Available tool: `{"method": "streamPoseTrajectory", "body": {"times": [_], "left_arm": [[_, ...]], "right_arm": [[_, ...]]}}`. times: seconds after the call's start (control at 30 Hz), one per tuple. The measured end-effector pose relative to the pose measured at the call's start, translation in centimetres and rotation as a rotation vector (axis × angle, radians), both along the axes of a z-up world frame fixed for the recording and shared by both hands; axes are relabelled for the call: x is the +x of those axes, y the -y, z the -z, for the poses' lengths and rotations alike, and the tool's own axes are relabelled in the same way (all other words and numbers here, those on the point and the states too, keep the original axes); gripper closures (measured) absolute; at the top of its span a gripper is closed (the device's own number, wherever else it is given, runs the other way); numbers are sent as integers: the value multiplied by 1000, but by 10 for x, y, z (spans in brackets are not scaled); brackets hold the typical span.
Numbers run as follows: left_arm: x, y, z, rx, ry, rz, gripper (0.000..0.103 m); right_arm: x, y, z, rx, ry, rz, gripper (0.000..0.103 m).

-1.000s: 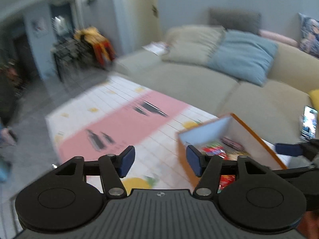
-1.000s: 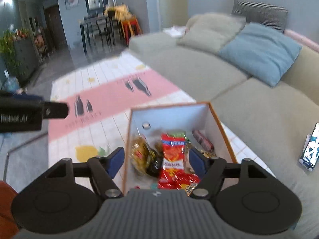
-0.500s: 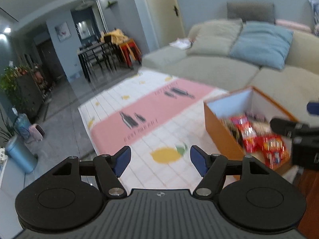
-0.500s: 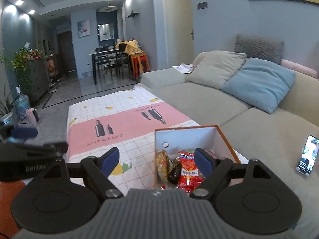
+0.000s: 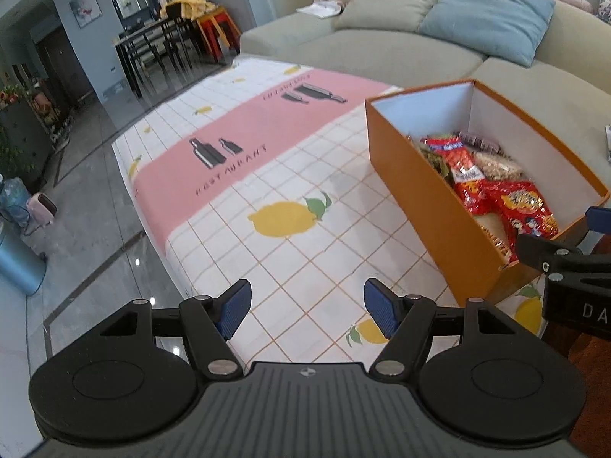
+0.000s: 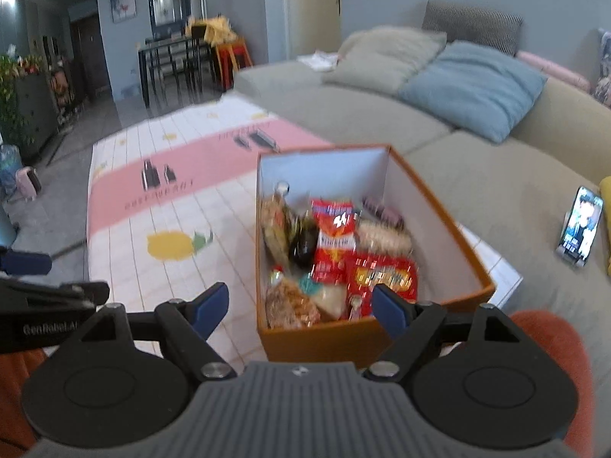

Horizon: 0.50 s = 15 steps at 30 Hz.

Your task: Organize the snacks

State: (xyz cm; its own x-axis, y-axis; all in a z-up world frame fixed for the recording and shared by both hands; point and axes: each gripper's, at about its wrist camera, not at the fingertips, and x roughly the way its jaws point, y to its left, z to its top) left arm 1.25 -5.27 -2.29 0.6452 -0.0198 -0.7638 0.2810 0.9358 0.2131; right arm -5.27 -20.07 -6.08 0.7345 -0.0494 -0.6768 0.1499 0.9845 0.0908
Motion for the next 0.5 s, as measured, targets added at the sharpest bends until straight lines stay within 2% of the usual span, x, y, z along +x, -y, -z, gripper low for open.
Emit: {"method": "streamPoseTrajectory", "body": {"times": [0.2, 0.5], "left_arm": [[2, 1, 13, 14, -51, -14, 23], [3, -2, 11, 17, -52, -23, 23]], "right_arm": [[7, -3, 8, 9, -32, -15, 23], [7, -7, 7, -4, -37, -35, 23]]}}
